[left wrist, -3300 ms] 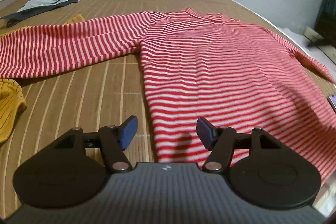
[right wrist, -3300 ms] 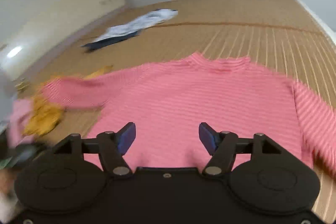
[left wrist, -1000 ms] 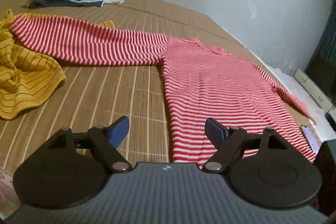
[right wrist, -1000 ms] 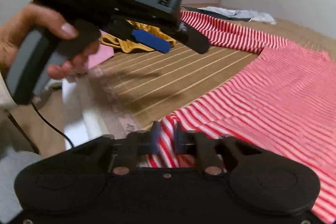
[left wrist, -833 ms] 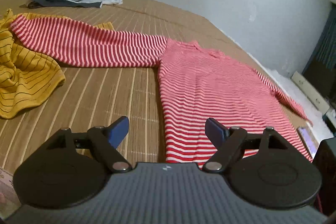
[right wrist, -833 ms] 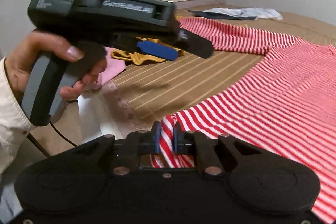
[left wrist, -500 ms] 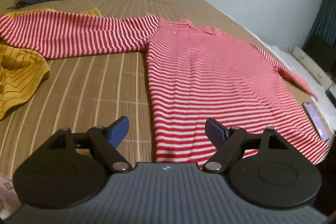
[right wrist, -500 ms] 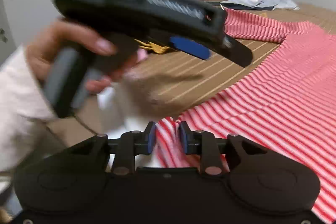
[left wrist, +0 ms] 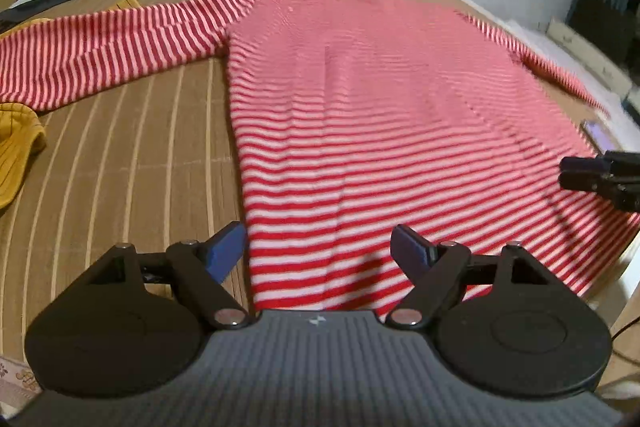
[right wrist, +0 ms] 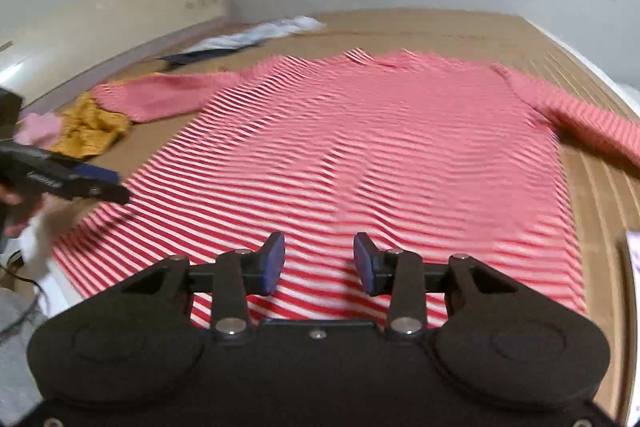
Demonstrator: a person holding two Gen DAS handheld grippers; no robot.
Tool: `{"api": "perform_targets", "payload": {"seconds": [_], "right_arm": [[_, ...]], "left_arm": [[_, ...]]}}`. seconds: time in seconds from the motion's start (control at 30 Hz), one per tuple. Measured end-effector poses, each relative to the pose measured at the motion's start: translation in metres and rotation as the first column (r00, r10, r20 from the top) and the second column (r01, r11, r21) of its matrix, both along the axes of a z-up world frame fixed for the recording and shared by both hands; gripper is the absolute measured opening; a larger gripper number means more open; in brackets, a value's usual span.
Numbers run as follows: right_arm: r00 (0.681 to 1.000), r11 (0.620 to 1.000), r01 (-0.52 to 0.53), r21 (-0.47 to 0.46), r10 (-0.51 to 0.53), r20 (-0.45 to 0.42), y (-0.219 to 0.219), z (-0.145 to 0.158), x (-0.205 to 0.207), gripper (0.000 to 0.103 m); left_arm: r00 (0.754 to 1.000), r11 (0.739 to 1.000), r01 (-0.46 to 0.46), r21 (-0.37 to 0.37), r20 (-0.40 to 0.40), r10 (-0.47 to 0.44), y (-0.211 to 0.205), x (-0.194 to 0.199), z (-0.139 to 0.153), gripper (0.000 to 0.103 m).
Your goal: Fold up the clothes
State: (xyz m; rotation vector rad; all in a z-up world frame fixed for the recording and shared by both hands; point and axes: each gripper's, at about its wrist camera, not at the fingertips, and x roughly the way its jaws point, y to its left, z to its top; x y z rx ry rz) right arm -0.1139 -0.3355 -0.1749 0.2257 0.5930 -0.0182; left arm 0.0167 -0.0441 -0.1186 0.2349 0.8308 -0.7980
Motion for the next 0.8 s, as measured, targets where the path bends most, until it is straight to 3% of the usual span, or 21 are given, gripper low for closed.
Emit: {"api": "perform_targets", "payload": {"seconds": [0.27,0.4,0.53,0.63,0.8], "right_arm": [[0.992,0.993,-0.114,0.005,0.114,-0.058,0.003,-0.012,-0.035,0.042],[0.982,0.988,-0.155,0.017,0.156,-0.106,0.004,0.001,-0.047,0.042],[0.992,0.990,-0.124,0.074,0.125,-0.018,0.001,0.011,-0.045,0.043],[0.996,0.992,-0.088,0.090,0.087,0.017,0.001,0.013,-0.039,0.046],[0.994,0.994,-0.095,0.052,0.098,-0.056,0.018,-0.007,-0.024,0.051]], "left_arm": [[0.999,0.994,-0.022,0.106,0.047,0.017,0.001,0.004,-0.006,0.089],[0.996,0.997,-0.069,0.024,0.058,0.068,0.016,0.007,0.005,0.089],[0.998,0.996,-0.029,-0.082,0.061,0.034,0.017,0.003,0.016,0.089],[0.998,0.996,0.016,-0.086,0.064,-0.011,0.007,-0.004,0.016,0.089],[0.997,0.998,0.060,-0.036,0.046,-0.059,-0.015,-0.005,0.009,0.089]]}}
